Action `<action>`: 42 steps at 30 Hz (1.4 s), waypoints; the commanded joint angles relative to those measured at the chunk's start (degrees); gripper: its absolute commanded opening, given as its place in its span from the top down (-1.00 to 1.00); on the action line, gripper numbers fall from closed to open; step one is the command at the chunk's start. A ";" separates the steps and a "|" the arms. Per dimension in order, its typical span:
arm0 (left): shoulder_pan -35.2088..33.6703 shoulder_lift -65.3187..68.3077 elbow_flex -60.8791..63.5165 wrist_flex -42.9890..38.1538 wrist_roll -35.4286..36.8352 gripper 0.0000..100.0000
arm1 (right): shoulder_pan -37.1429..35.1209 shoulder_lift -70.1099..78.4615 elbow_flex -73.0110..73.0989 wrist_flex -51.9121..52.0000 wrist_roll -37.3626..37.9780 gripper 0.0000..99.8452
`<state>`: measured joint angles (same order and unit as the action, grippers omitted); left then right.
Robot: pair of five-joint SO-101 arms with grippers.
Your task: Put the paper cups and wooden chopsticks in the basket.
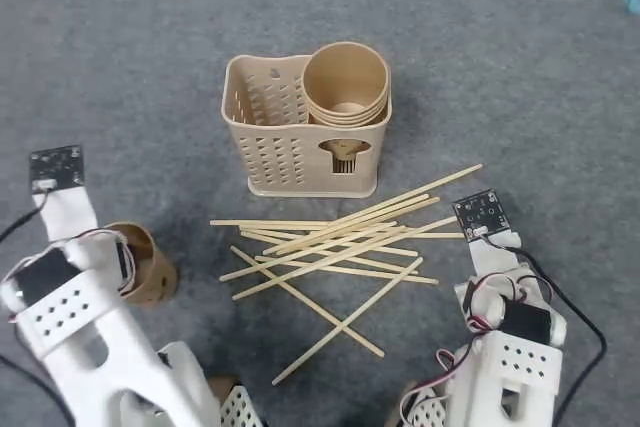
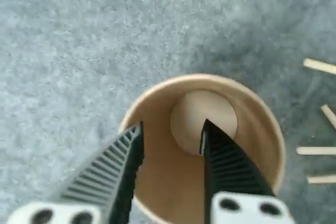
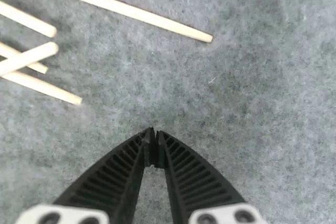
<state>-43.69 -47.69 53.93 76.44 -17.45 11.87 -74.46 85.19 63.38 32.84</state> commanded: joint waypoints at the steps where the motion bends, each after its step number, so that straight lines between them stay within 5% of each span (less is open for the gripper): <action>1: 0.09 -1.05 -6.99 5.01 1.41 0.65 | -0.48 -1.01 -0.09 0.57 0.88 0.98; 7: -2.55 -0.97 -10.15 7.56 2.64 0.65 | -0.13 -1.01 -0.09 0.57 0.88 0.98; 20: -2.73 -0.70 6.64 -8.18 2.81 0.66 | -0.13 -1.01 -0.09 0.57 0.88 0.98; 26: 2.11 -0.97 9.10 -8.97 2.81 0.91 | -0.13 -1.01 -0.09 0.66 0.88 0.98; 33: 2.46 -0.97 4.26 -8.18 2.81 0.98 | -0.13 -1.01 -0.09 0.66 0.88 0.98; 42: 1.05 -1.05 -13.41 2.29 7.03 0.98 | -0.13 -1.01 -0.09 0.66 0.88 0.98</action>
<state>-42.20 -47.69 47.08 76.18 -14.29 11.87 -74.46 85.19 63.38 32.84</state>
